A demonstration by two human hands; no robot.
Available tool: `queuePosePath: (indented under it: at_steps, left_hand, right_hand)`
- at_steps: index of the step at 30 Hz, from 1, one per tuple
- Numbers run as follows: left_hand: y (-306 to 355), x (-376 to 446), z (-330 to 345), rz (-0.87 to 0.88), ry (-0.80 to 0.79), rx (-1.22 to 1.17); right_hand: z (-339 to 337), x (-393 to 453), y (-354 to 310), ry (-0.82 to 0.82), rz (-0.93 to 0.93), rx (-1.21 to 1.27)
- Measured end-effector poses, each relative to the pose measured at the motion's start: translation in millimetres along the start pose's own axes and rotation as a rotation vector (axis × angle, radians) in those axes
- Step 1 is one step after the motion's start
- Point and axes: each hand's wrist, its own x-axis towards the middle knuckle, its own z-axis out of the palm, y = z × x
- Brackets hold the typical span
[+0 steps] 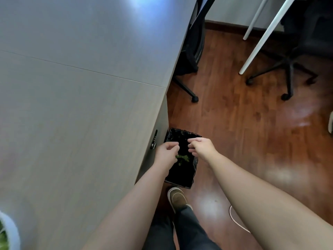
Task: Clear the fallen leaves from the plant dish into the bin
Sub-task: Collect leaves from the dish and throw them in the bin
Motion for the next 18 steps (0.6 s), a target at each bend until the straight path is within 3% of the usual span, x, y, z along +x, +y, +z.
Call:
queuePosePath:
  at_steps: [6, 12, 18]
  left_hand:
    - [19.0, -54.1, -45.5, 0.153, -0.018, -0.132]
    - [24.8, -113.7, -139.8, 0.248, 0.29, -0.239]
    - [-9.7, -173.8, -217.2, 0.26, 0.607, -0.375]
  right_hand:
    - [18.4, -55.8, -49.4, -0.11, -0.079, 0.156]
    - [80.1, -121.7, -89.0, -0.316, -0.17, 0.136]
    - [163.5, -177.5, -102.7, -0.543, -0.241, -0.096]
